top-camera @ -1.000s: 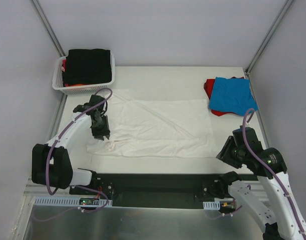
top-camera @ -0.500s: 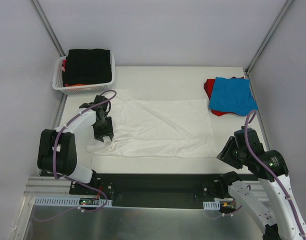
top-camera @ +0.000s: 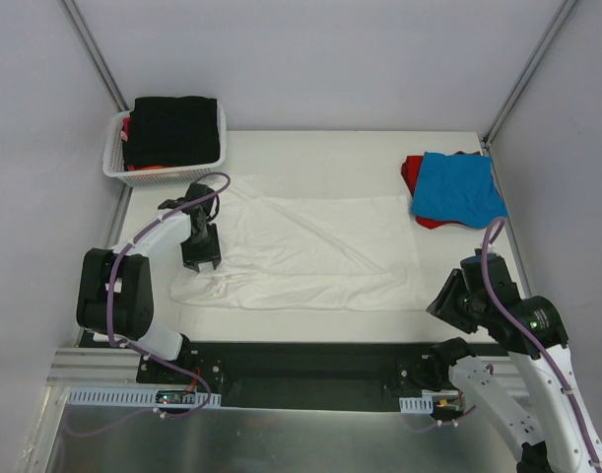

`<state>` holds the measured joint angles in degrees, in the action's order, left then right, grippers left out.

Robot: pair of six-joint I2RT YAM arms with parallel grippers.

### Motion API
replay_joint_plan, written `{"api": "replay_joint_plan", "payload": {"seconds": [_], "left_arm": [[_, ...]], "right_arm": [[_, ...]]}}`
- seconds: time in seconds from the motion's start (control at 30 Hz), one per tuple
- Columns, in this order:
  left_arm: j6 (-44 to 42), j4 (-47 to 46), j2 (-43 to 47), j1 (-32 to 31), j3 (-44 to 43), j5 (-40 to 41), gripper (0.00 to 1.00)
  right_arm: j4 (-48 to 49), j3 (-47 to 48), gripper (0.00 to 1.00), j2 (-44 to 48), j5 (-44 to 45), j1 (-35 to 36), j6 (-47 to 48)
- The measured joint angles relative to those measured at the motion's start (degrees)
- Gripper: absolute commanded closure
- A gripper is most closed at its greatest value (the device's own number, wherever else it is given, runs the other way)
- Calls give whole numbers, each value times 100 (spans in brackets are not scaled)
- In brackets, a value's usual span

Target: Fold and stack the t-shirts

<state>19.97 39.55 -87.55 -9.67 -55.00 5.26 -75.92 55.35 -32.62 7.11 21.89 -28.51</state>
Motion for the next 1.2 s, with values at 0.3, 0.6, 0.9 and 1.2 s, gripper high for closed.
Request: {"api": "replay_joint_plan", "payload": {"seconds": [0.3,0.6,0.9,1.2], "left_arm": [[0,-37,-109,0,-68,138,55],[0,-107,-109,0,2,-96,75],[-13,-247,280,0,433,-544,69],[-35,-337,358,0,474,-737,100]], "right_arm": [[0,2,59,0,0,0,0],[0,2,59,-17,0,0,2],[0,2,59,-79,-2,0,2],[0,2,60,-116,-2,0,4]]}}
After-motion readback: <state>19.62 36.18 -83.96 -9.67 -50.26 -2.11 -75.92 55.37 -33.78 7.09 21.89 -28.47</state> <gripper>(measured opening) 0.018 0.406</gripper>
